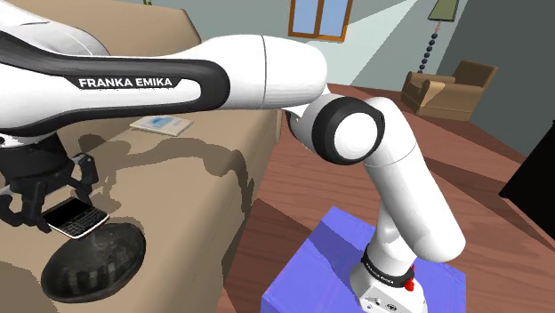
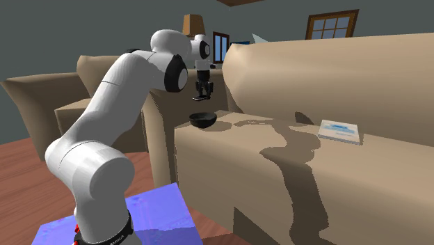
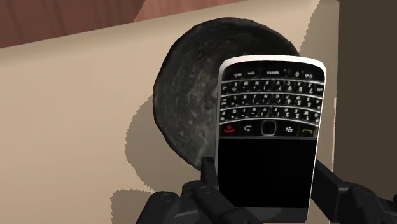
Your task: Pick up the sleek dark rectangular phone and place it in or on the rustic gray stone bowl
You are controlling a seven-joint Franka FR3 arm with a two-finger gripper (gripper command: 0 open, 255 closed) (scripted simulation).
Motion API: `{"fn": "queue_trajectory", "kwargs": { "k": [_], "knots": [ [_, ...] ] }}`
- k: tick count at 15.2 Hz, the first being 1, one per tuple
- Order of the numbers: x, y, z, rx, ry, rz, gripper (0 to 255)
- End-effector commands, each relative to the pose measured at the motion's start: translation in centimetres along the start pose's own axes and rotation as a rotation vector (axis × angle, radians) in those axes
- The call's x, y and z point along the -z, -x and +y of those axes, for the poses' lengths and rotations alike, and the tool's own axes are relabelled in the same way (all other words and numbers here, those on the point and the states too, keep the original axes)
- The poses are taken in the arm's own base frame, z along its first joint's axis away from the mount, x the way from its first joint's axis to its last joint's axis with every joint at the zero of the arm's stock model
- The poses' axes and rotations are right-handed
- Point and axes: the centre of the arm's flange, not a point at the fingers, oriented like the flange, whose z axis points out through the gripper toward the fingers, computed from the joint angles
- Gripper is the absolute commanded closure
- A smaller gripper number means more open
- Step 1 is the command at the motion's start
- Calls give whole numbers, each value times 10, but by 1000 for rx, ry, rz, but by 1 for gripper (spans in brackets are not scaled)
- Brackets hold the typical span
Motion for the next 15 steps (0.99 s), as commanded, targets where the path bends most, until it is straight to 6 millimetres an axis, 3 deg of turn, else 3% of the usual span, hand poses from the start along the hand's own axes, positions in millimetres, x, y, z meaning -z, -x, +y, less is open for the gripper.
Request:
{"fn": "queue_trajectory", "kwargs": {
  "k": [1, 9, 15],
  "knots": [
    [-10, 0, 0, 0, 0, 1, 255],
    [-52, 1, -1, 0, 0, 1, 255],
    [-52, 1, -1, 0, 0, 1, 255]
  ]
}}
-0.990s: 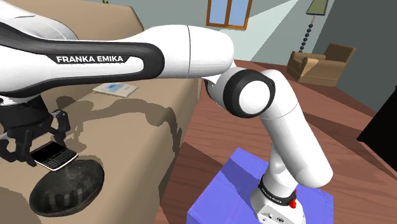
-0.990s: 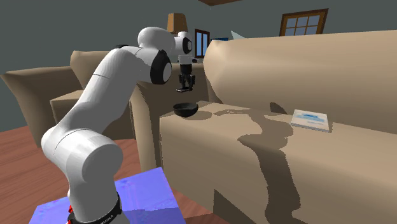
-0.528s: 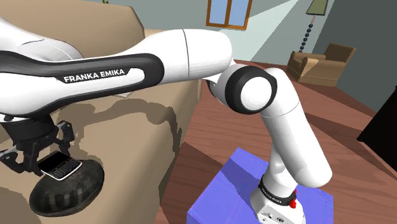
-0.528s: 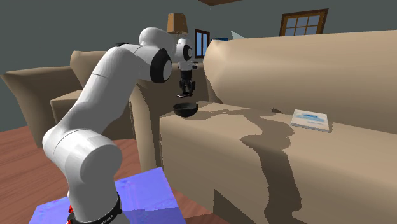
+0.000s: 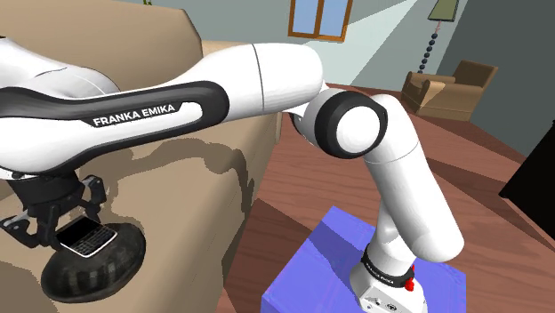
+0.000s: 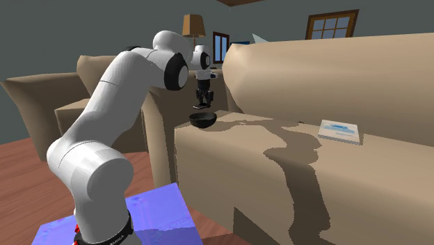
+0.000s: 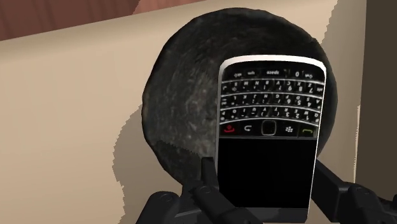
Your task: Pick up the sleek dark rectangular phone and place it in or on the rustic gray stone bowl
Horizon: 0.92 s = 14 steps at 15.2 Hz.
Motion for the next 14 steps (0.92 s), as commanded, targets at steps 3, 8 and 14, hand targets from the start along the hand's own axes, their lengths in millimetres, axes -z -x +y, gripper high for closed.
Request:
{"fn": "queue_trajectory", "kwargs": {
  "k": [3, 8, 14],
  "knots": [
    [0, 0, 0, 0, 0, 0, 0],
    [13, 0, 0, 0, 0, 0, 0],
    [50, 0, 0, 0, 0, 0, 0]
  ]
}}
